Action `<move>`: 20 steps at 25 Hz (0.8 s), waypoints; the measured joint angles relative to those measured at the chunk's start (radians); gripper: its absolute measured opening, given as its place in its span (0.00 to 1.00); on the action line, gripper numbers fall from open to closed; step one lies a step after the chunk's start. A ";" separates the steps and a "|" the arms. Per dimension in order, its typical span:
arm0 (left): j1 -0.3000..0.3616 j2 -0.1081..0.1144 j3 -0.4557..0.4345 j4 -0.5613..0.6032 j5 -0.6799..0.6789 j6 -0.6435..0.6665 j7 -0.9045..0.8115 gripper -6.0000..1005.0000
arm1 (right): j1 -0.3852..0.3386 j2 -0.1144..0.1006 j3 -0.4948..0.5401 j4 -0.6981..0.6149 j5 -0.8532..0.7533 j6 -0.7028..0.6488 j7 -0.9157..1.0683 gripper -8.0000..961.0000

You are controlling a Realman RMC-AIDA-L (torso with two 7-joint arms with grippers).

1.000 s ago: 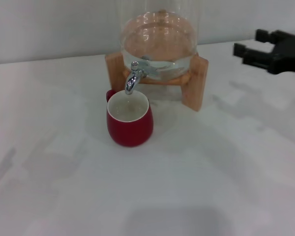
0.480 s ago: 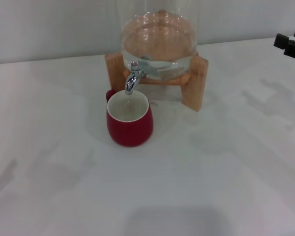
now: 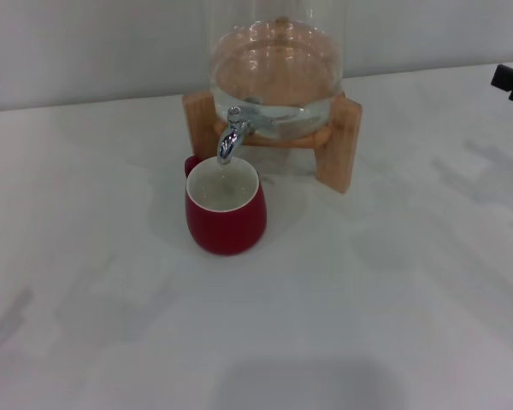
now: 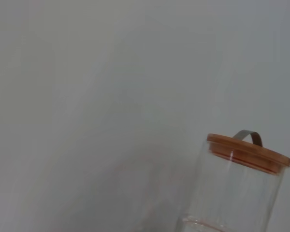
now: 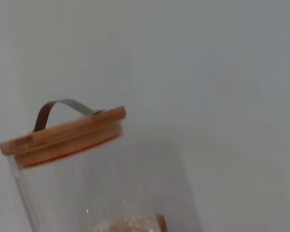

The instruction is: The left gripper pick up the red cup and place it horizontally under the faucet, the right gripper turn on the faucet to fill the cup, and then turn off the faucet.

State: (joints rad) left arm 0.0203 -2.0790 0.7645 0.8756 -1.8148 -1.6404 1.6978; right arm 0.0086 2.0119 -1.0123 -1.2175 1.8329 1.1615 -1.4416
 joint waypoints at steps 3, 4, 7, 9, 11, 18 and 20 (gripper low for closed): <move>0.004 -0.001 0.000 -0.001 0.000 -0.010 0.000 0.83 | 0.003 0.000 0.015 0.000 0.010 0.007 -0.001 0.81; 0.005 -0.001 0.000 -0.001 0.000 -0.011 0.000 0.83 | 0.005 0.001 0.022 0.000 0.012 0.012 -0.002 0.81; 0.007 -0.001 -0.003 -0.020 0.000 -0.026 0.003 0.83 | 0.007 0.001 0.033 0.001 0.016 0.018 -0.007 0.81; 0.008 -0.001 -0.023 -0.041 -0.002 -0.047 0.025 0.83 | 0.007 0.000 0.043 0.004 0.019 0.020 -0.014 0.81; 0.011 -0.003 -0.040 -0.054 -0.003 -0.067 0.077 0.83 | 0.008 0.000 0.053 0.012 0.022 0.020 -0.020 0.81; 0.030 -0.003 -0.072 -0.158 -0.127 -0.121 0.239 0.83 | 0.019 0.001 0.077 0.045 0.026 0.017 -0.023 0.81; 0.027 -0.002 -0.086 -0.165 -0.134 -0.124 0.241 0.83 | 0.021 0.001 0.085 0.050 0.026 0.017 -0.023 0.81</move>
State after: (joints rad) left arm 0.0478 -2.0806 0.6780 0.7109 -1.9493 -1.7640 1.9389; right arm 0.0295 2.0131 -0.9271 -1.1680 1.8591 1.1784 -1.4649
